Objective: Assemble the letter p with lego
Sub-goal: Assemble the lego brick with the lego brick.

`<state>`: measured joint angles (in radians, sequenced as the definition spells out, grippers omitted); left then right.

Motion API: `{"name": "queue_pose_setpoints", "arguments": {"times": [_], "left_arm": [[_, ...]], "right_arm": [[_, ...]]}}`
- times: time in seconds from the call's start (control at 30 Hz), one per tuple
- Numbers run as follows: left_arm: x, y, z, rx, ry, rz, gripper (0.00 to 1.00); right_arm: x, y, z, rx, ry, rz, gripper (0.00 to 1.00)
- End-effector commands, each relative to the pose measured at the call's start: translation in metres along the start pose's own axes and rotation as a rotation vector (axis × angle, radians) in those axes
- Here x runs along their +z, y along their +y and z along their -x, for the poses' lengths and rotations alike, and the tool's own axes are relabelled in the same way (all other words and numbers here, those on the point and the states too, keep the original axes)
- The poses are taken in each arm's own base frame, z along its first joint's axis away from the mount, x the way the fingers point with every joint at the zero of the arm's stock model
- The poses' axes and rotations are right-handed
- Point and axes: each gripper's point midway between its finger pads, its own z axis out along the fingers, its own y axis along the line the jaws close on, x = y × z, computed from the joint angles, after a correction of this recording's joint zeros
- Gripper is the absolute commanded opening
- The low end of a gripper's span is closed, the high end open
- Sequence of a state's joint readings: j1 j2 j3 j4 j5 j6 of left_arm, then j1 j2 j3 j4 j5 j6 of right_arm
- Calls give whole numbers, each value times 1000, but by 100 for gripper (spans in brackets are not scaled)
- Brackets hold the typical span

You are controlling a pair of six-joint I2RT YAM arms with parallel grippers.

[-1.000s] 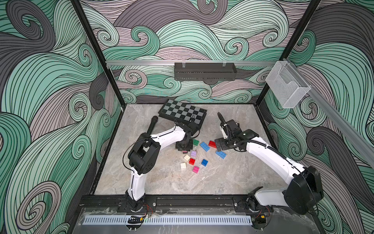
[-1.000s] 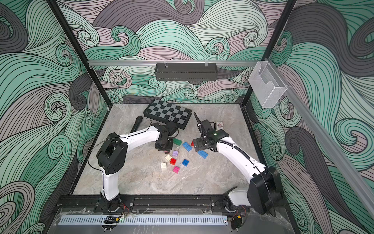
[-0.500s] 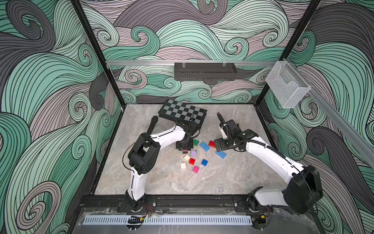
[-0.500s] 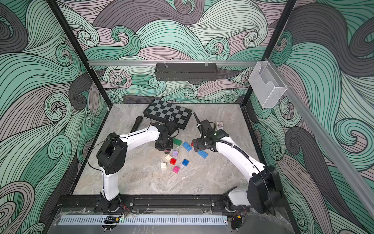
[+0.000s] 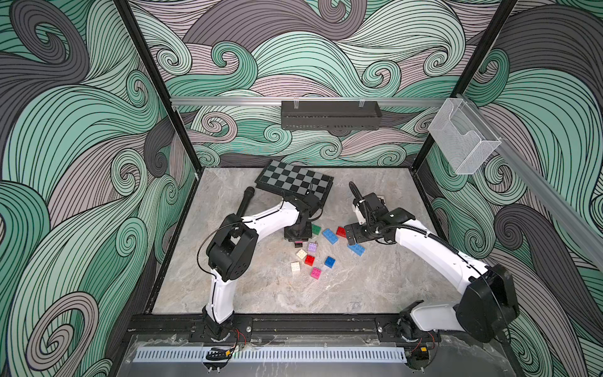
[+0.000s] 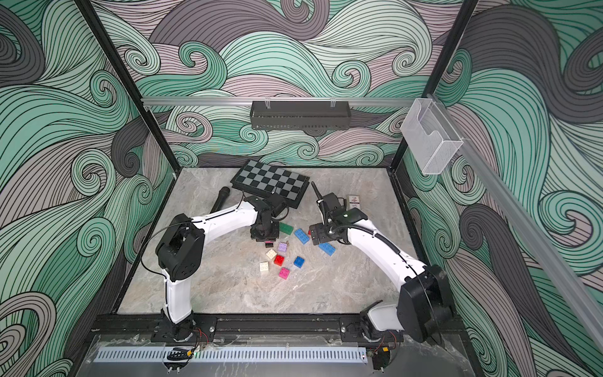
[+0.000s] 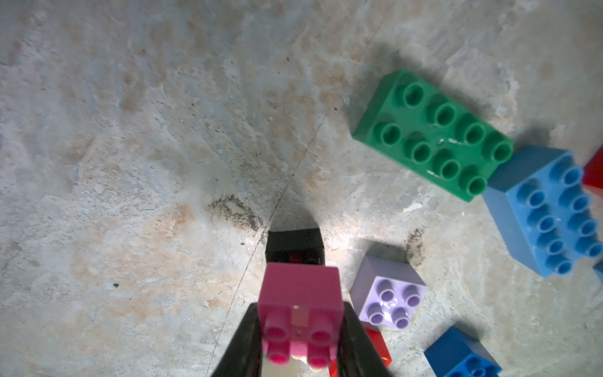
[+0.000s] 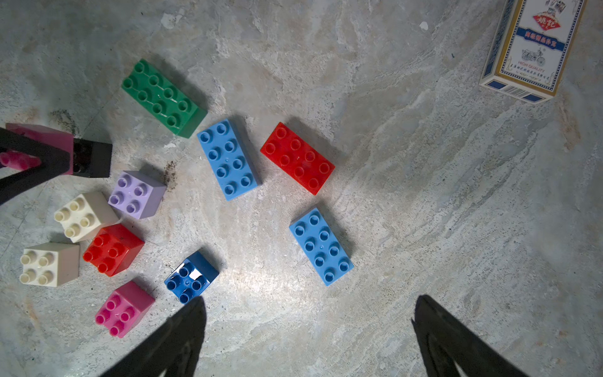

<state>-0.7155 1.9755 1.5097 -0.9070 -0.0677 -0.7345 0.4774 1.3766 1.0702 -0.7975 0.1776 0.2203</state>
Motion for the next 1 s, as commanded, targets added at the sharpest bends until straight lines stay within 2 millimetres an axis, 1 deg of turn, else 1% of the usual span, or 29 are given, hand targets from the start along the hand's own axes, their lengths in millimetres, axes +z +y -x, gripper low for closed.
{"name": "queue_pose_setpoints", "arguments": {"times": [0.0, 0.2, 0.7, 0.83, 0.97], "left_arm": [[7, 5, -2, -12, 22, 37, 19], [13, 1, -2, -15, 36, 26, 19], [26, 9, -9, -11, 67, 75, 19], [30, 8, -10, -13, 73, 74, 19], [28, 7, -8, -10, 61, 62, 17]], "right_arm": [[2, 2, -5, -4, 21, 10, 99], [2, 3, -4, -4, 21, 13, 99], [1, 5, -4, -5, 19, 22, 99], [1, 5, -4, -5, 19, 24, 99], [1, 5, -3, -5, 16, 27, 99]]}}
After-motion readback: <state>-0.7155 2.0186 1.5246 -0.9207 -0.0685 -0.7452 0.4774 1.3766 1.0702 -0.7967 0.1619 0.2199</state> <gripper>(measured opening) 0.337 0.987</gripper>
